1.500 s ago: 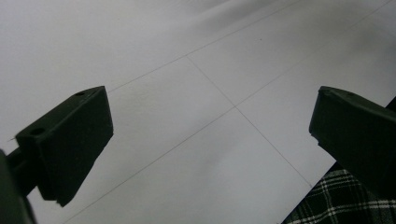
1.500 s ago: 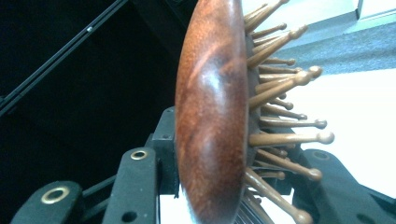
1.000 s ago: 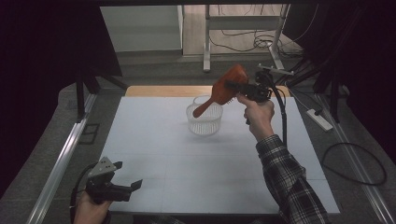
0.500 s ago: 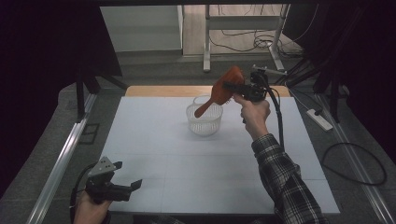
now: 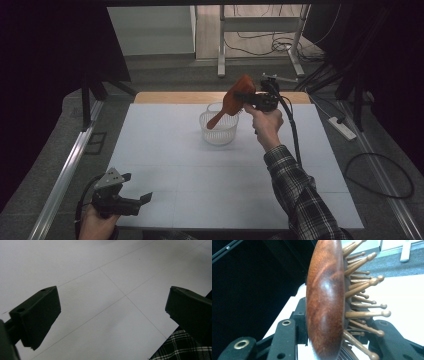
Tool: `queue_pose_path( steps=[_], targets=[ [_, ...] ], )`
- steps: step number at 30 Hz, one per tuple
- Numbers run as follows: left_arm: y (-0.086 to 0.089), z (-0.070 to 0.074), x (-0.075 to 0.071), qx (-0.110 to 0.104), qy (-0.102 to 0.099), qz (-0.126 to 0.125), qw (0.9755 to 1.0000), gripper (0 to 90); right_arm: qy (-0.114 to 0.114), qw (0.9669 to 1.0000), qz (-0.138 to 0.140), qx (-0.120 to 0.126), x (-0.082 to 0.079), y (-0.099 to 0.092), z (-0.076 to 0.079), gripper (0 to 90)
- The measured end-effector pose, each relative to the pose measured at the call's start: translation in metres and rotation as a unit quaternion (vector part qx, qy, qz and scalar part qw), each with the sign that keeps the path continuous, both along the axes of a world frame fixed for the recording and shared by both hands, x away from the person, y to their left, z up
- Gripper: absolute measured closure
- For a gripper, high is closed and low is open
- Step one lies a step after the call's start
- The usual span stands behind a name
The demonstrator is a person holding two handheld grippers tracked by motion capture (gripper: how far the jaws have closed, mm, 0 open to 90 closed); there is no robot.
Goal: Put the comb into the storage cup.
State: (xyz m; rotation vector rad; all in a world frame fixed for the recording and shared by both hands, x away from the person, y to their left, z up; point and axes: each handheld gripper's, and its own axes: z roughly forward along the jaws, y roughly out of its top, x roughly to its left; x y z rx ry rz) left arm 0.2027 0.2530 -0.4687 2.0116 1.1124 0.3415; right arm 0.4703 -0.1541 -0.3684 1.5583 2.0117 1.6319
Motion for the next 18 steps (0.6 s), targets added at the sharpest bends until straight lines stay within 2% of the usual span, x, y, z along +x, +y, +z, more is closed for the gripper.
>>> queue_pose_path(
  steps=[18],
  targets=[
    [0.0,0.0,0.0,0.003,0.001,0.0,1.0,0.8,0.016,0.9997,-0.001,-0.017,0.003,0.009,-0.024,56.9]
  ],
)
